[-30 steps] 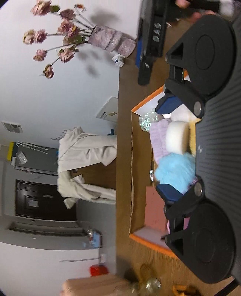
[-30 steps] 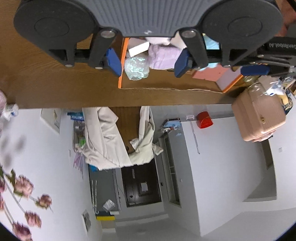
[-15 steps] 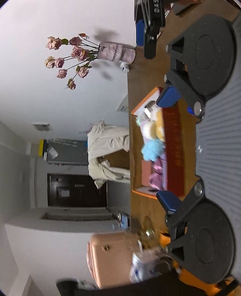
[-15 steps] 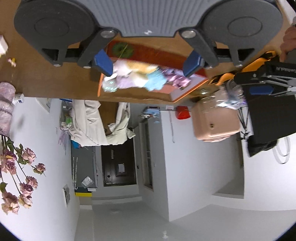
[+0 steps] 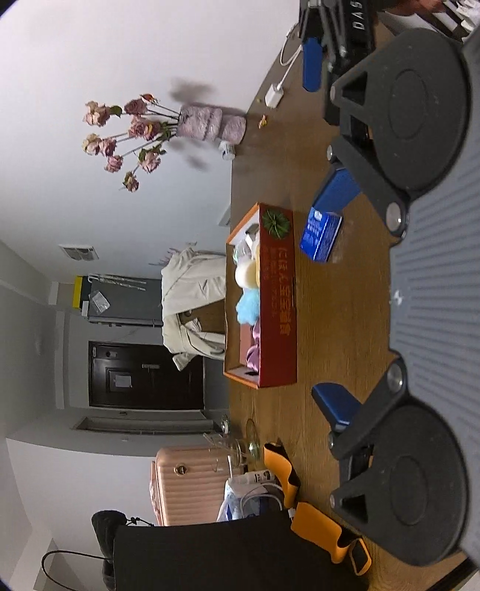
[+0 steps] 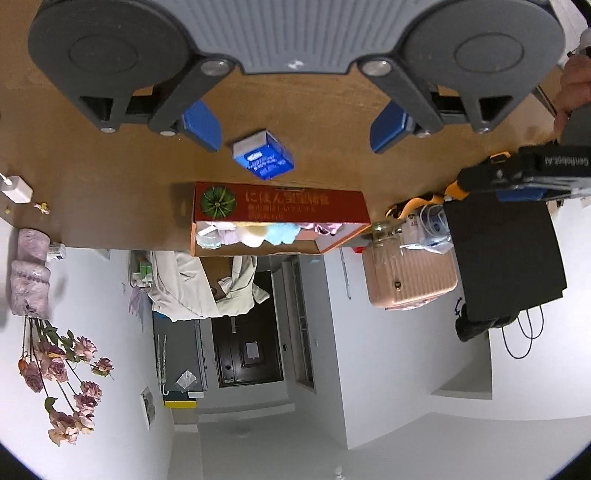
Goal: Organize soft objects
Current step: 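Move both grippers back toward the blue tissue box, then close both grippers on the blue tissue box and lift it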
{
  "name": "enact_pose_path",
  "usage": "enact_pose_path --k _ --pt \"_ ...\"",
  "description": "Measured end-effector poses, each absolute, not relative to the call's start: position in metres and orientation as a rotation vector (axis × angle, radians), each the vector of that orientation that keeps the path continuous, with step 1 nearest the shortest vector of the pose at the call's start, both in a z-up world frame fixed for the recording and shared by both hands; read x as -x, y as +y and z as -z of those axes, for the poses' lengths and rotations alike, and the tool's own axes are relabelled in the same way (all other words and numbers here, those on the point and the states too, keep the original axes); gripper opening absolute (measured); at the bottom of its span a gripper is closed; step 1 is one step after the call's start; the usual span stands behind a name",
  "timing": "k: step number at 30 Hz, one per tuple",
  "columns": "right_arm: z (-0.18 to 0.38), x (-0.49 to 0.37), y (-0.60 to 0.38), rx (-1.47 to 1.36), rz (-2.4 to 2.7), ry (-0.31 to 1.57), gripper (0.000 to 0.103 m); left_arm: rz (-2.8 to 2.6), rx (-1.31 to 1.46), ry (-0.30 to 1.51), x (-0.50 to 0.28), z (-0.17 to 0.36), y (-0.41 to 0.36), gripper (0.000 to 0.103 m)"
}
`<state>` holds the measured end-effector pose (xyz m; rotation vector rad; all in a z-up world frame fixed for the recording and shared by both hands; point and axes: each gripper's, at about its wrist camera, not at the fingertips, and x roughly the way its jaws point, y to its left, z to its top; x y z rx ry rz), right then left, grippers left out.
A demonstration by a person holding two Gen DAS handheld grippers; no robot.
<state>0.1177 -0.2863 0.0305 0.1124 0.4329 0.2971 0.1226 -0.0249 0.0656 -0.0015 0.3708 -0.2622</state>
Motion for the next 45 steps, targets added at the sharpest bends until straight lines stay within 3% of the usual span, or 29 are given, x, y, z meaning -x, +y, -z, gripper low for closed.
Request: enact_pose_path --k 19,28,31,33,35,38,40,45 --pt "-0.016 -0.123 -0.294 -0.187 -0.281 0.449 0.087 0.282 0.005 0.412 -0.141 -0.053 -0.033 0.102" --pt "0.021 -0.168 -0.31 -0.36 -0.235 0.522 0.086 0.333 -0.02 0.528 -0.214 -0.022 -0.055 0.102" --pt "0.033 -0.19 -0.315 -0.416 -0.229 0.546 0.081 0.372 -0.014 0.553 -0.25 -0.015 -0.066 0.1" --pt "0.041 -0.209 -0.316 -0.455 -0.233 0.565 0.074 0.439 -0.009 0.55 -0.275 -0.012 -0.075 0.09" --pt "0.049 -0.228 -0.316 -0.494 -0.246 0.59 0.064 0.48 -0.01 0.571 -0.298 -0.008 -0.085 0.071" --pt "0.058 -0.258 -0.312 -0.512 -0.264 0.629 0.054 0.512 0.007 0.636 -0.337 0.004 -0.1 0.053" --pt "0.063 -0.276 -0.309 -0.519 -0.272 0.637 0.051 0.538 0.029 0.661 -0.353 0.011 -0.102 0.045" --pt "0.073 -0.311 -0.309 -0.533 -0.265 0.674 0.028 0.554 0.122 0.736 -0.376 0.031 -0.097 0.022"
